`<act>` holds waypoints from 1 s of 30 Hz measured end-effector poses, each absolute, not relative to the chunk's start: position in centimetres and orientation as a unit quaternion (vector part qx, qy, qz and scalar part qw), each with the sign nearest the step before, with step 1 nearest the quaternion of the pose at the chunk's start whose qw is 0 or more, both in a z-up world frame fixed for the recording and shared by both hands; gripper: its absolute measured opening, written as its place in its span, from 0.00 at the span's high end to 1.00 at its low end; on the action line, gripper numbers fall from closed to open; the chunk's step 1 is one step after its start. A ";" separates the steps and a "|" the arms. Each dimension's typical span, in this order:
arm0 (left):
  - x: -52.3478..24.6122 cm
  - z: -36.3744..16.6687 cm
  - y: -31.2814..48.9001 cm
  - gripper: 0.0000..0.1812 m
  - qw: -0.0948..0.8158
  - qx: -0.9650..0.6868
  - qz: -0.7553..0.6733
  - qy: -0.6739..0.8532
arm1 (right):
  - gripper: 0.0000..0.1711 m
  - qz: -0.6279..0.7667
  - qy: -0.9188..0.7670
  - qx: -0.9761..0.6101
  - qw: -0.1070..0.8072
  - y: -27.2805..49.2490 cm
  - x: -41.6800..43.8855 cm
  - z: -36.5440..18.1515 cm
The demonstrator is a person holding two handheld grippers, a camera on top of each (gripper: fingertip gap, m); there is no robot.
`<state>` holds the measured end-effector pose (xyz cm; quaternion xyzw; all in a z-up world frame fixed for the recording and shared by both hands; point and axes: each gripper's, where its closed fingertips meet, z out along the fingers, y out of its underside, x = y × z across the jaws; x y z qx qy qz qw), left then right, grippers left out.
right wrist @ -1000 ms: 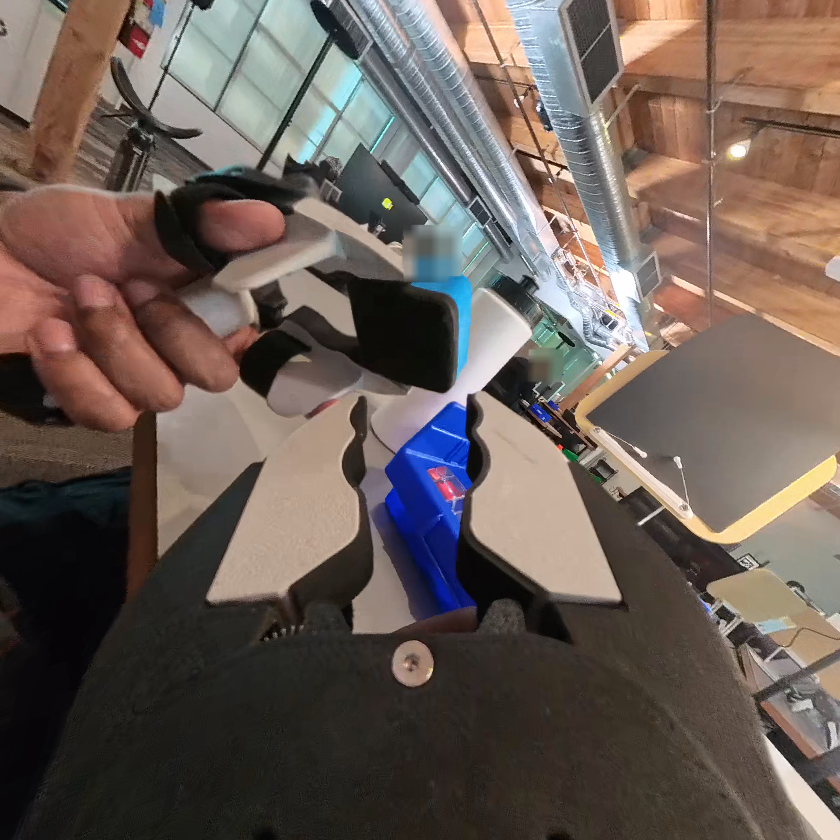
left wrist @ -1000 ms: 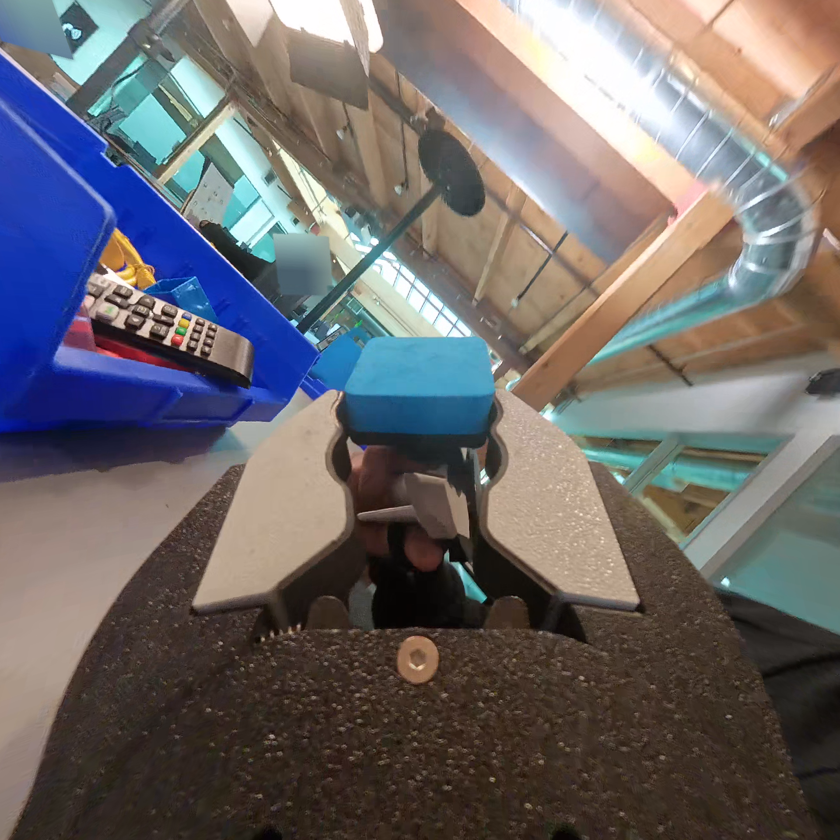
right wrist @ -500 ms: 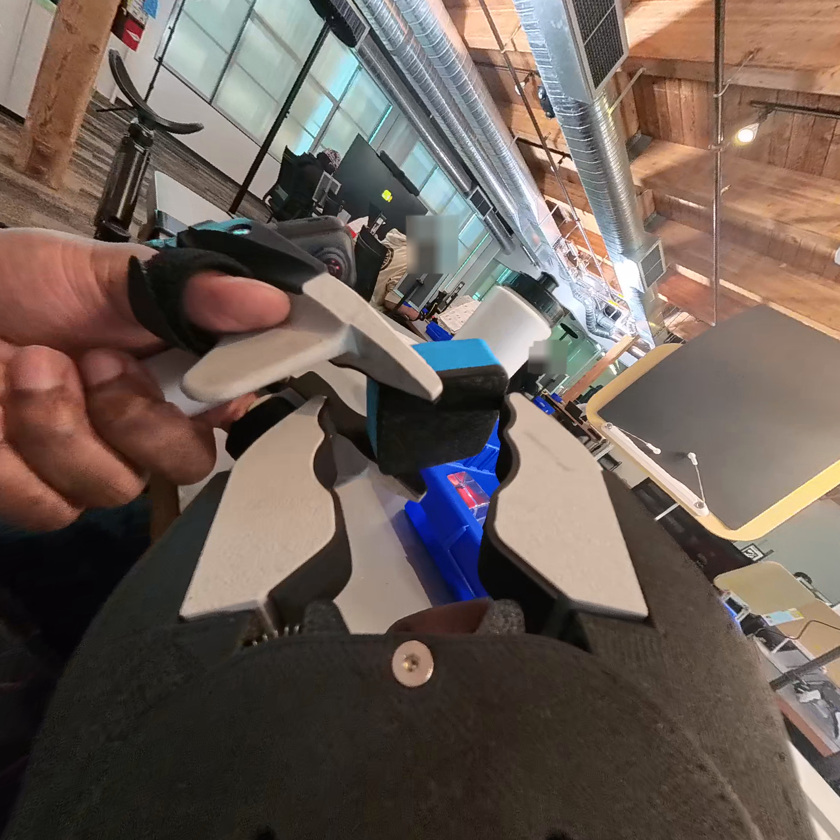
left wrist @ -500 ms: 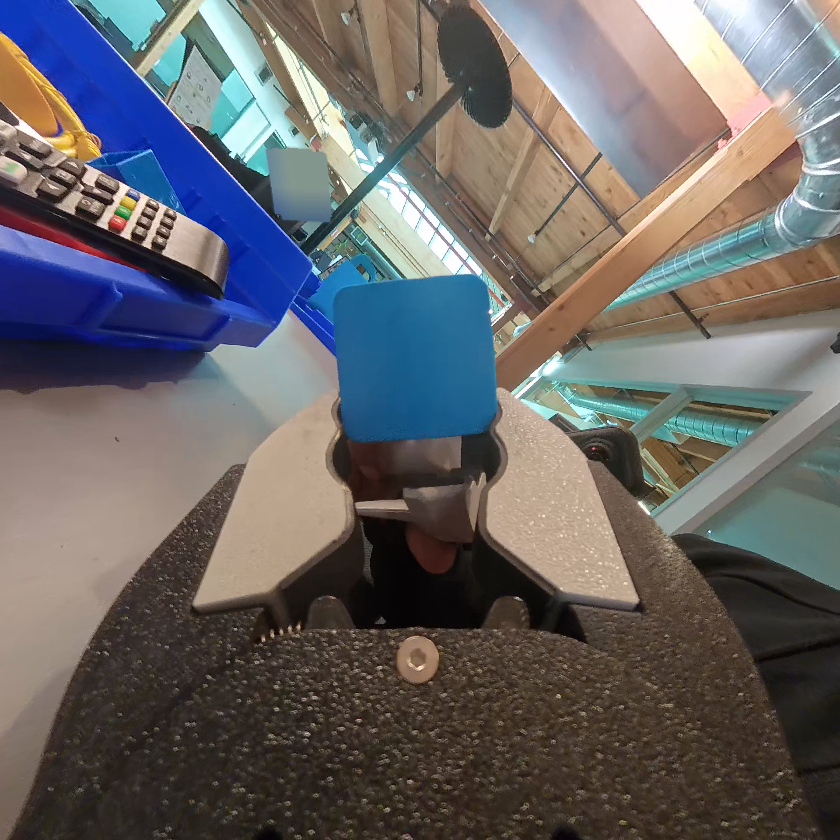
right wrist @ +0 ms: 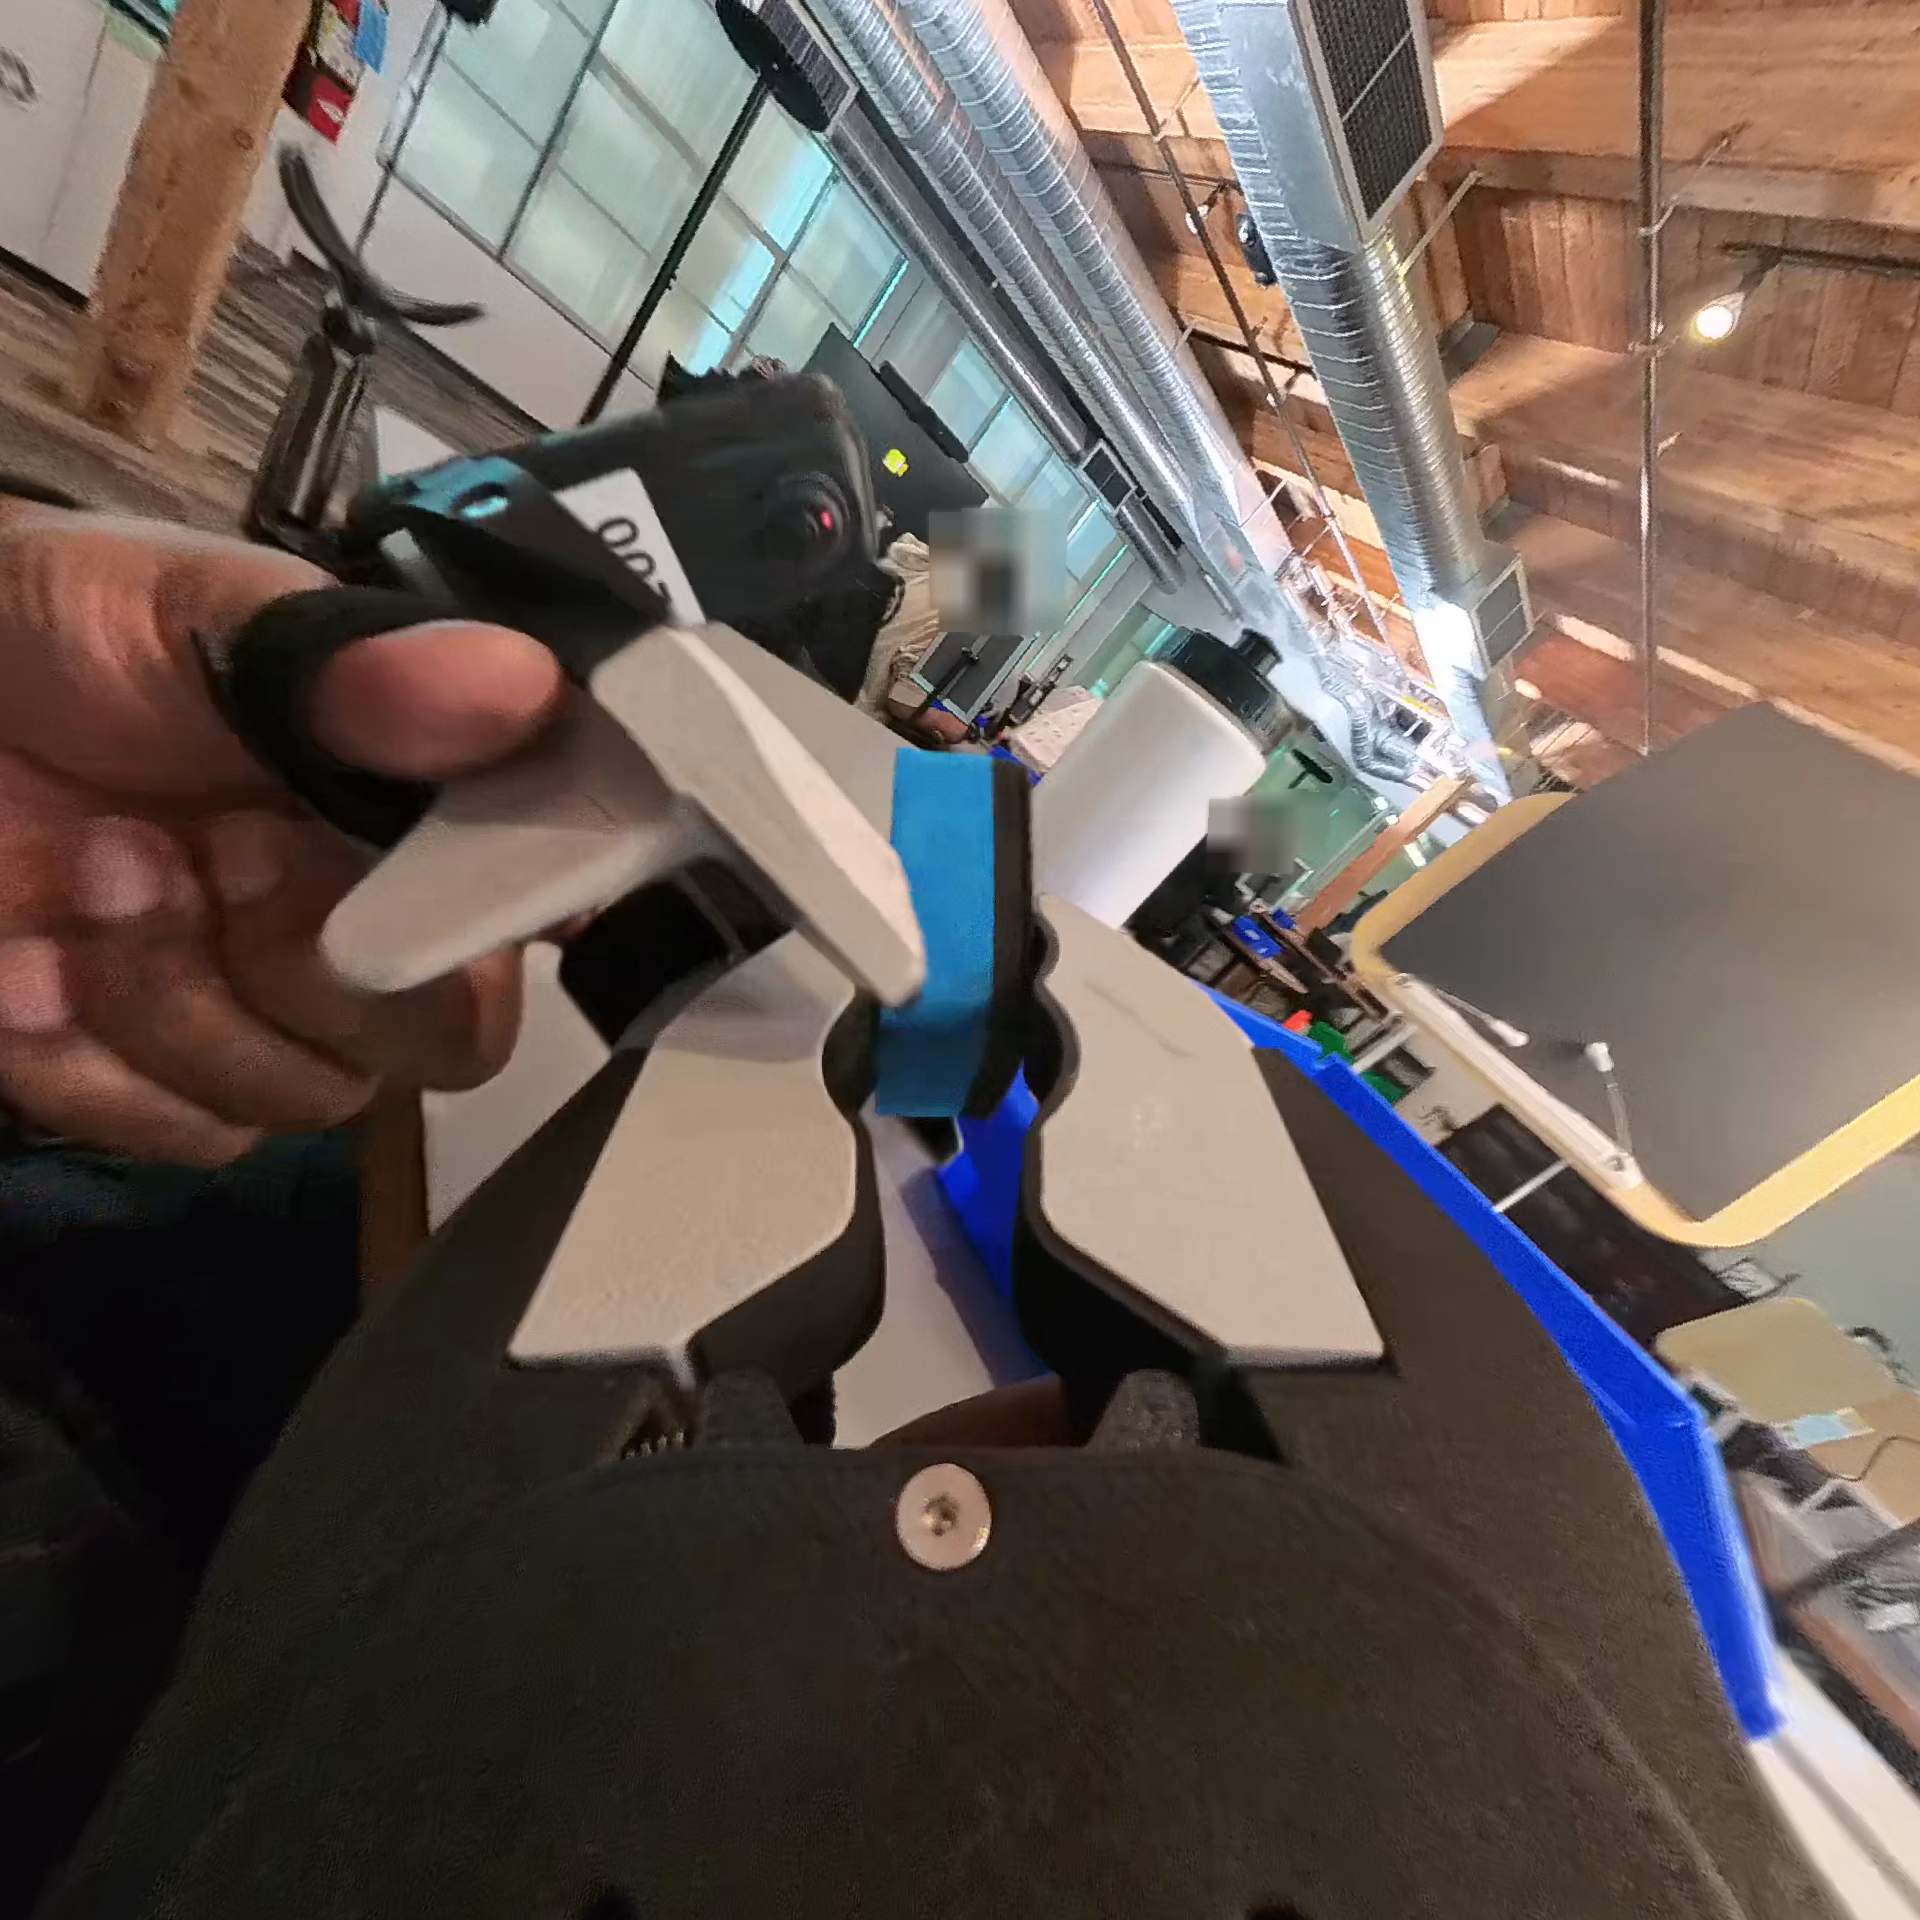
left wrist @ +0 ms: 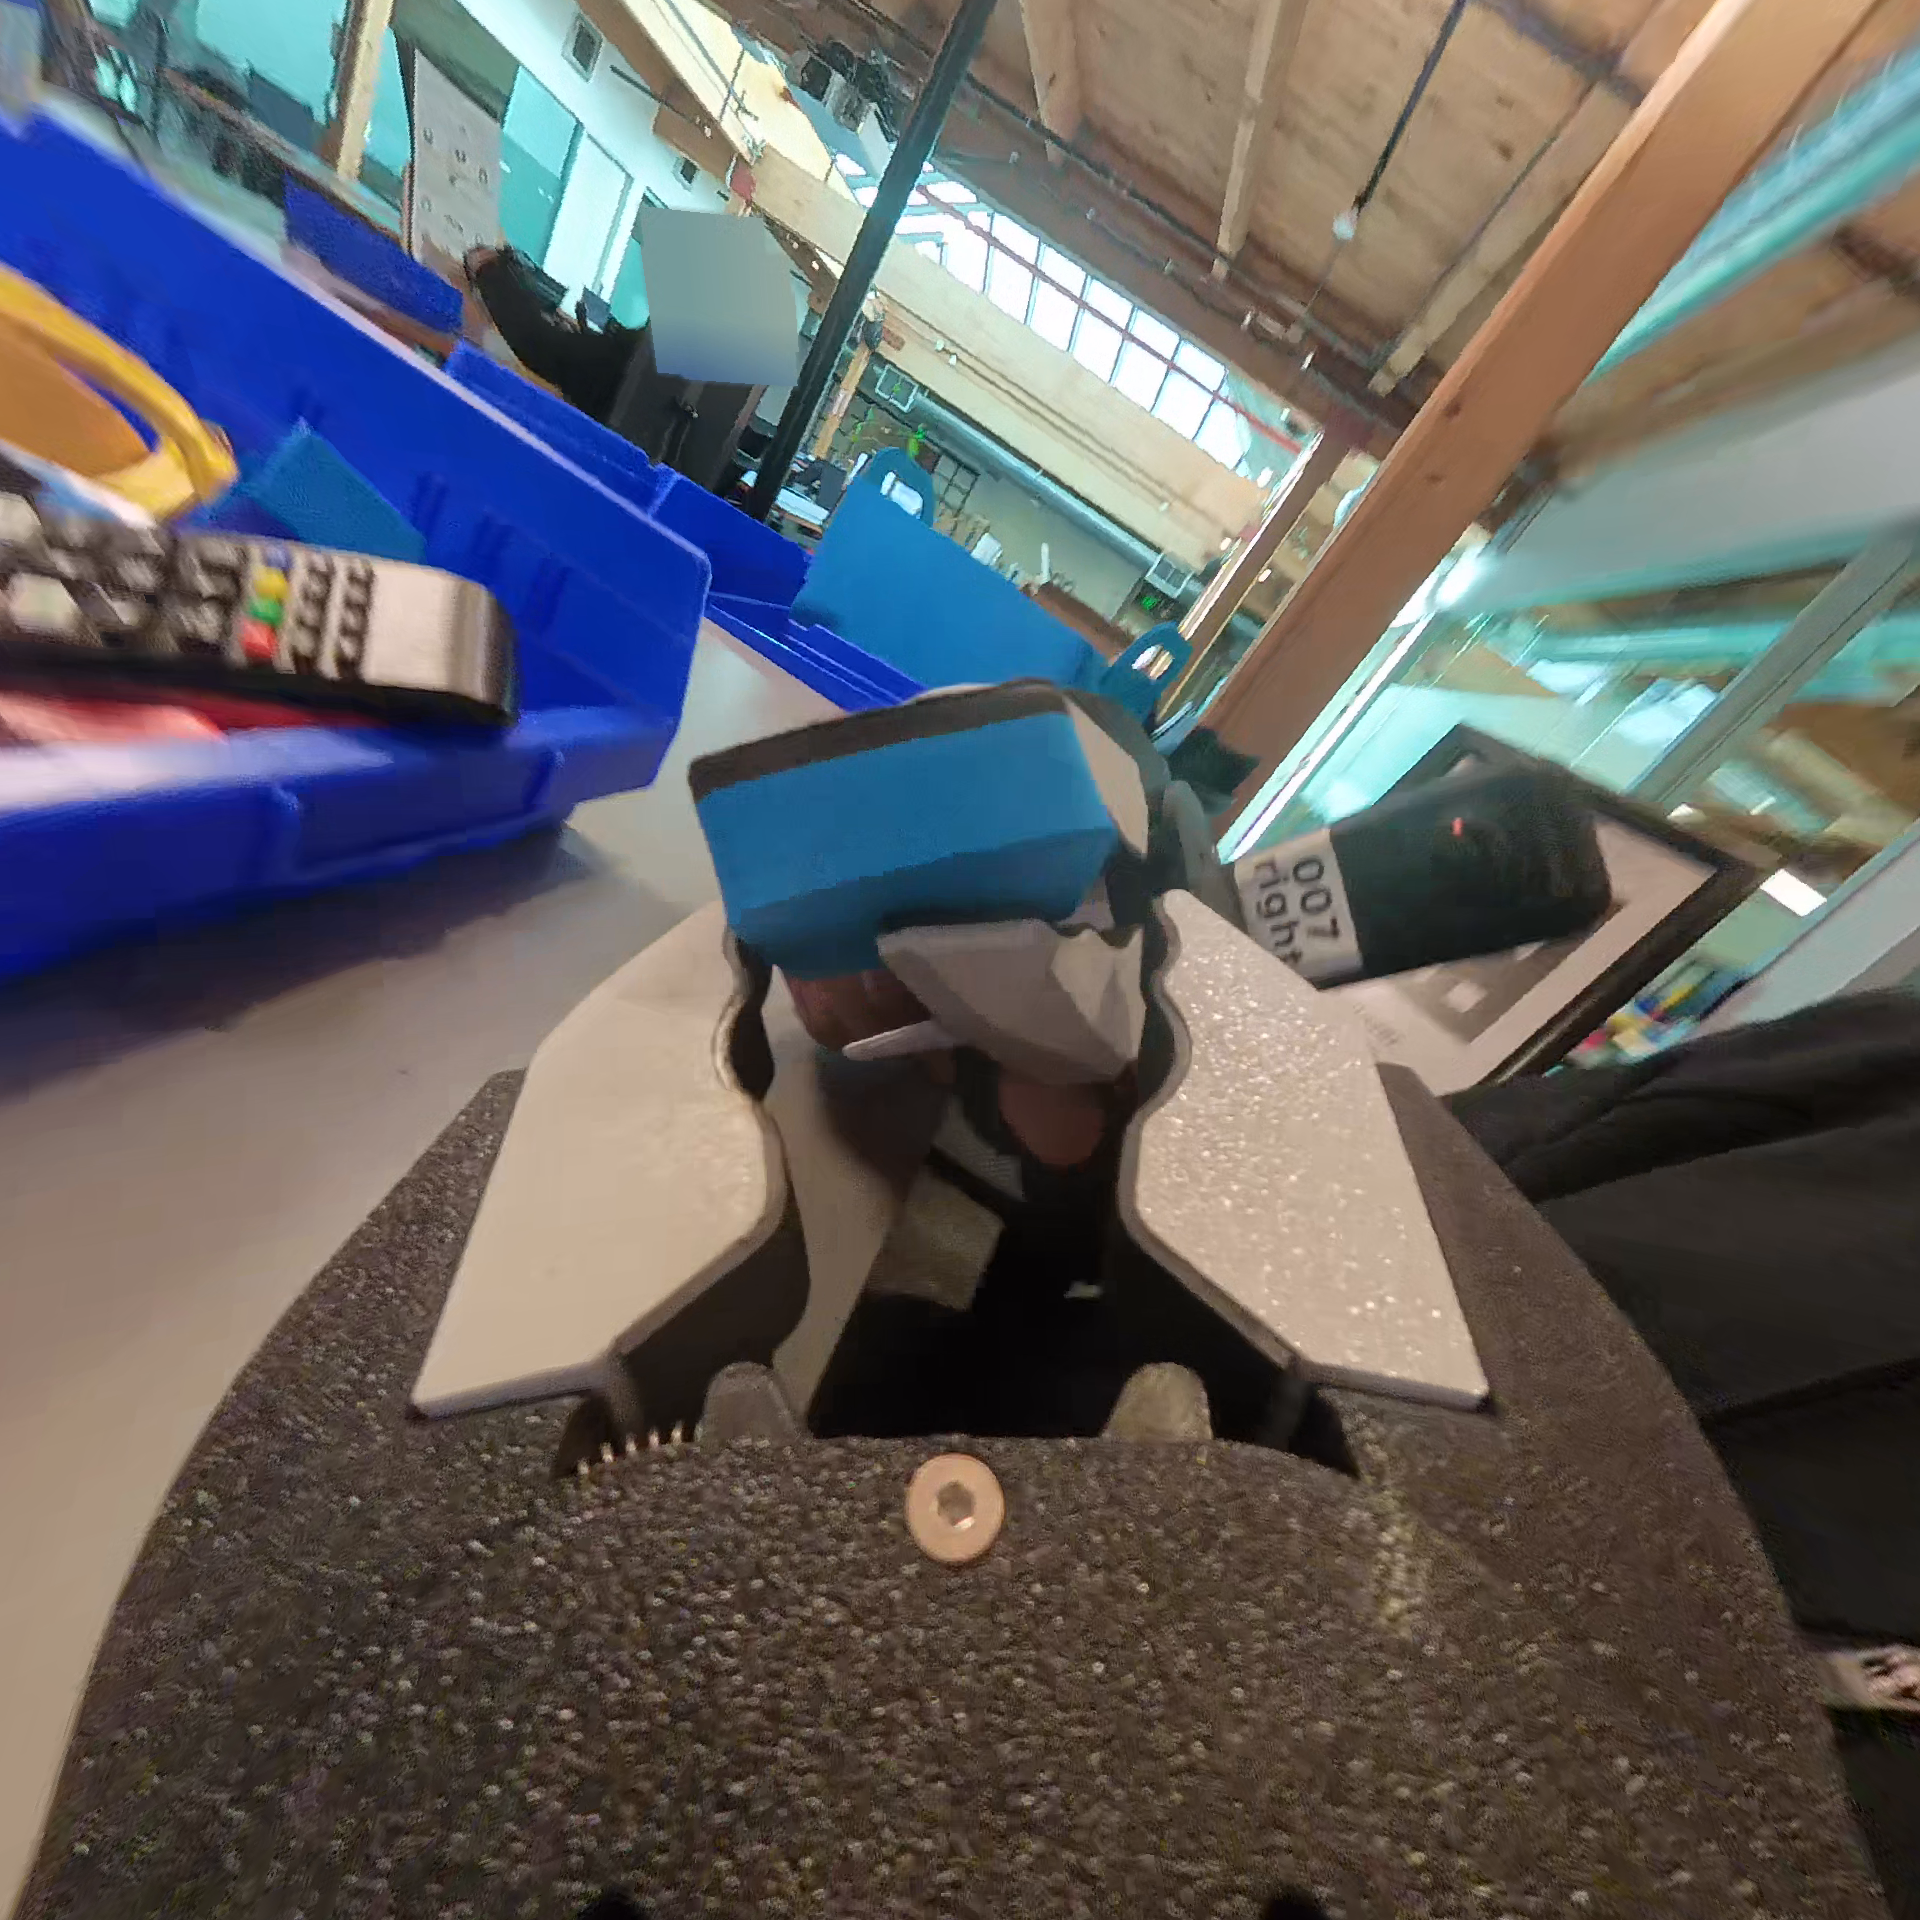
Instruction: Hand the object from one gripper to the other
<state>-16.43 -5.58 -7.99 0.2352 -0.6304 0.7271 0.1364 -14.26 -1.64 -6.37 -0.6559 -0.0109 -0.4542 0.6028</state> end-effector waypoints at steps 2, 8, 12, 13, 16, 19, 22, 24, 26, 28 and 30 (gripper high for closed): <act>-16.4 -7.5 -4.7 0.60 0.061 0.191 0.725 -0.659 | 0.86 -0.415 0.008 -0.656 0.630 -2.0 -14.2 -6.0; -16.2 -6.2 -2.7 0.61 -0.084 0.099 0.728 -0.673 | 0.86 -0.205 0.011 -0.662 0.721 -2.2 -16.6 -5.2; -17.1 -5.8 -2.7 0.67 -0.015 0.091 0.755 -0.650 | 0.86 -0.101 0.002 -0.661 0.744 -2.3 -18.1 -5.0; -17.3 -5.6 -2.8 0.69 0.009 0.092 0.763 -0.639 | 0.86 -0.082 -0.001 -0.660 0.747 -2.3 -18.4 -4.9; -18.6 -5.5 -3.1 0.77 0.071 0.077 0.772 -0.627 | 0.86 -0.052 -0.001 -0.657 0.752 -2.3 -18.8 -4.8; -18.6 -5.5 -3.2 0.87 0.072 0.078 0.769 -0.630 | 0.86 -0.059 0.017 -0.653 0.754 -2.4 -18.2 -4.7; -17.1 -5.6 -2.9 0.87 0.056 0.127 0.767 -0.626 | 0.82 -0.144 0.042 -0.646 0.748 -2.8 -16.5 -4.6; -16.3 -5.3 -2.5 0.87 0.074 0.163 0.774 -0.607 | 0.78 -0.242 0.037 -0.636 0.731 -3.3 -15.5 -4.3; -15.7 -4.7 -2.0 0.87 0.108 0.194 0.789 -0.573 | 0.74 -0.327 0.007 -0.632 0.703 -3.5 -15.6 -4.1; -15.3 -4.3 -1.5 0.87 0.137 0.219 0.799 -0.543 | 0.69 -0.391 -0.022 -0.628 0.673 -3.5 -15.7 -4.1; -15.1 -4.2 -1.3 0.87 0.168 0.231 0.802 -0.525 | 0.65 -0.429 -0.040 -0.622 0.654 -3.3 -15.8 -4.1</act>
